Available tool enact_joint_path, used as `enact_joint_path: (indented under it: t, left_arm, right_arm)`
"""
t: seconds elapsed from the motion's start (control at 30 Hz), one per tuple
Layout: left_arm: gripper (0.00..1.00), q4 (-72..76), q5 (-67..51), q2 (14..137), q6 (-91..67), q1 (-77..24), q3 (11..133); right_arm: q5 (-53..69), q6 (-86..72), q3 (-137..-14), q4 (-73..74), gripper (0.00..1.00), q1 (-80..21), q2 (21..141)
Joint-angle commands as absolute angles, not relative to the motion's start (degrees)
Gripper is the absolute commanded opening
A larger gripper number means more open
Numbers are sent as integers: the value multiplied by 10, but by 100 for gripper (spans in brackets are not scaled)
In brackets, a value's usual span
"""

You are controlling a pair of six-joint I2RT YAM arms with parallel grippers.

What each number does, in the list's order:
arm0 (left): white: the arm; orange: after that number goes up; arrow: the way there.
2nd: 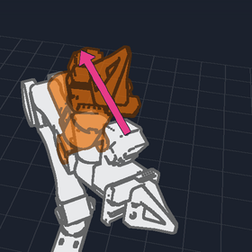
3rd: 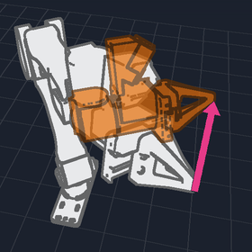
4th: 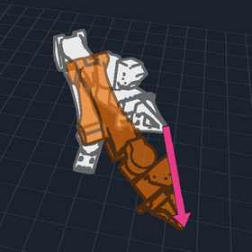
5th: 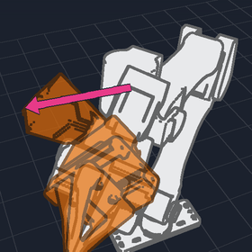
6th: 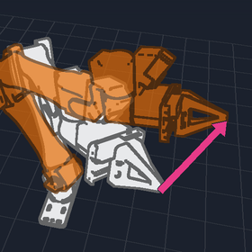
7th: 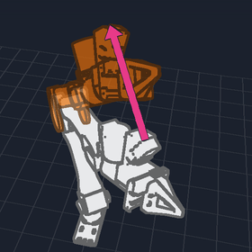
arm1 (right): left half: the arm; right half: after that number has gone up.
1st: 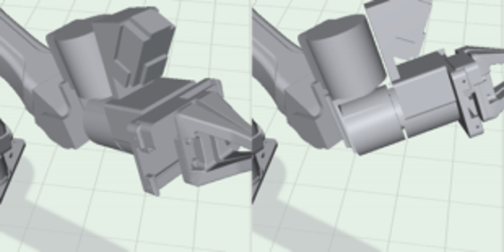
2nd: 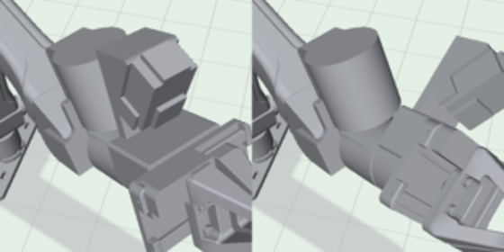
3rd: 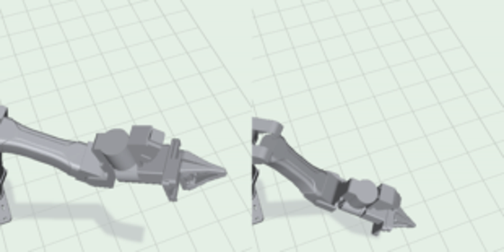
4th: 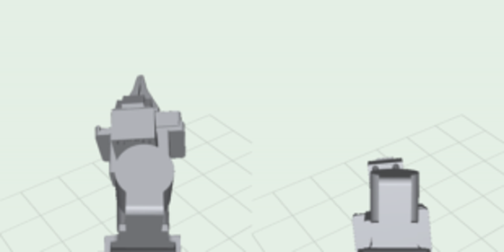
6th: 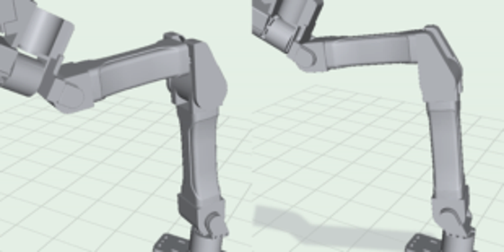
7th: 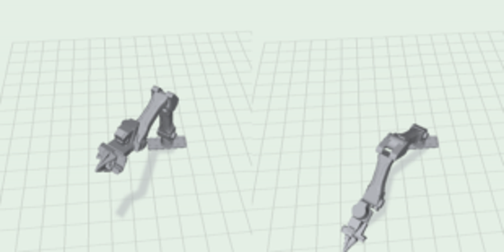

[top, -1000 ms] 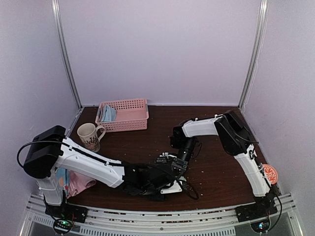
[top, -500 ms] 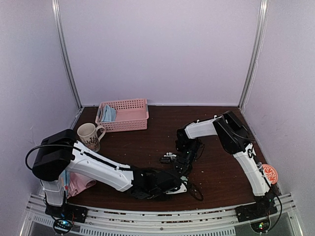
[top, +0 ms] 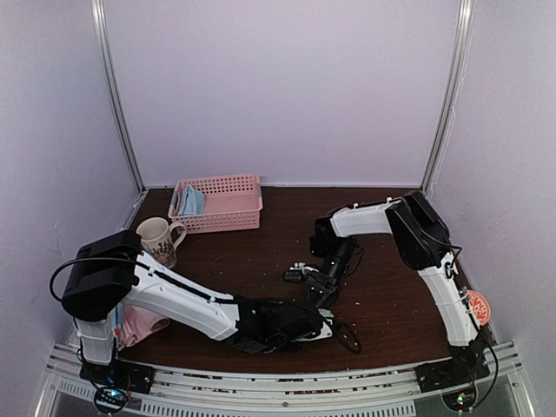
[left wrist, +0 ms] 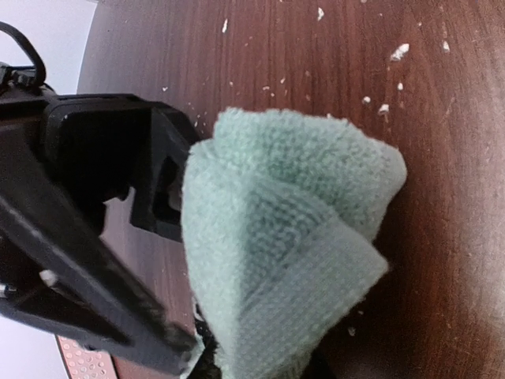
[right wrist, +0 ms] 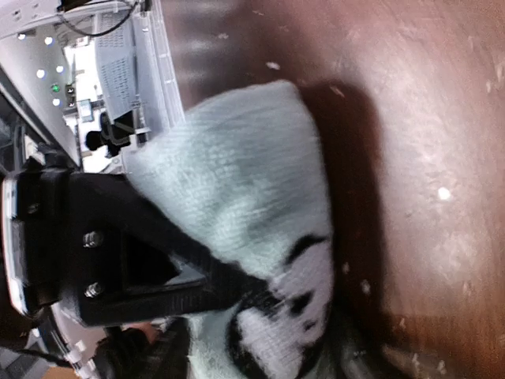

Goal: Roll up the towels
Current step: Pick up the towel from the center of the board.

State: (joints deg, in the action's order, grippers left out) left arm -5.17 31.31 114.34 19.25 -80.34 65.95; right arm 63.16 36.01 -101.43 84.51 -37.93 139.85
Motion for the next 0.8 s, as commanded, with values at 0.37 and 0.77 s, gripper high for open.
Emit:
enact_joint_path:
  t: [0.37, 0.77]
  left_arm:
    - [5, -92, 172, 1066, 164, -754, 673]
    - [5, -168, 28, 1058, 68, -663, 755]
  right_arm:
    - [485, 326, -1014, 721, 100, -229, 1169]
    - [264, 202, -755, 336, 100, -226, 1002]
